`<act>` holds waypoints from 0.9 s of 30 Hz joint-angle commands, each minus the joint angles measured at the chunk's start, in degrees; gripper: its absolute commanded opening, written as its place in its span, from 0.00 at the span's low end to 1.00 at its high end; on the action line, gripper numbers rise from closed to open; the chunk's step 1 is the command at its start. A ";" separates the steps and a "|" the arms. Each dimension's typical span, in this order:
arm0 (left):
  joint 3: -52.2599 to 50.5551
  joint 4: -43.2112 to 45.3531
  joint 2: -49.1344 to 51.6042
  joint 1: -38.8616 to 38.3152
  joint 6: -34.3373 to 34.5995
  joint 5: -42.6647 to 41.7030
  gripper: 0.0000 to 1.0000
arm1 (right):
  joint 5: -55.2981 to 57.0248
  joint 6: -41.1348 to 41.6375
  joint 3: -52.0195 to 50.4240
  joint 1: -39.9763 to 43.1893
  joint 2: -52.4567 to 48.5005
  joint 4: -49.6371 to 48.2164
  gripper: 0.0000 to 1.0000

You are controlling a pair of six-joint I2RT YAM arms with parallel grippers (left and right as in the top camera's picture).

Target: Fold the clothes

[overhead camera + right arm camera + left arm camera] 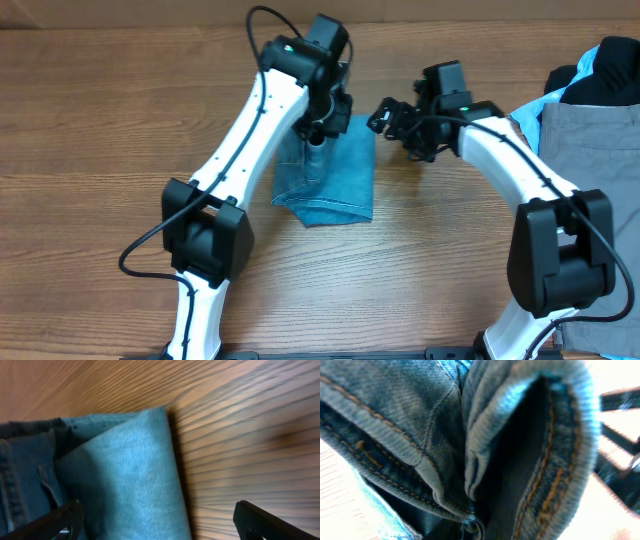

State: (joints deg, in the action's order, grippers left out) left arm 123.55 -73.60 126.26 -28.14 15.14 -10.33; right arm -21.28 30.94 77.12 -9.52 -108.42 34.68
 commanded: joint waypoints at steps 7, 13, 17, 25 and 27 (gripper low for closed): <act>1.09 1.79 6.43 -5.33 0.72 -5.05 0.60 | -4.37 -4.72 3.06 11.65 4.61 7.61 1.00; 1.20 4.50 6.75 -6.69 -3.61 -13.40 1.00 | -6.71 -7.43 5.88 17.59 8.00 12.98 1.00; 2.93 3.58 4.90 -5.75 -3.58 -11.65 1.00 | -7.04 -7.78 5.90 18.49 9.68 14.05 1.00; 9.90 -4.92 -4.87 4.57 -3.28 -3.13 1.00 | -15.45 -8.70 5.88 18.49 10.80 13.38 1.00; 9.90 -7.72 -7.41 9.42 -2.08 0.85 1.00 | -20.63 -8.70 5.88 17.59 10.80 12.74 1.00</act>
State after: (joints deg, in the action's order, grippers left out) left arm 130.87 -78.72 125.93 -25.43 13.06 -16.62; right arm -33.12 23.20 81.65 8.97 -99.26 48.21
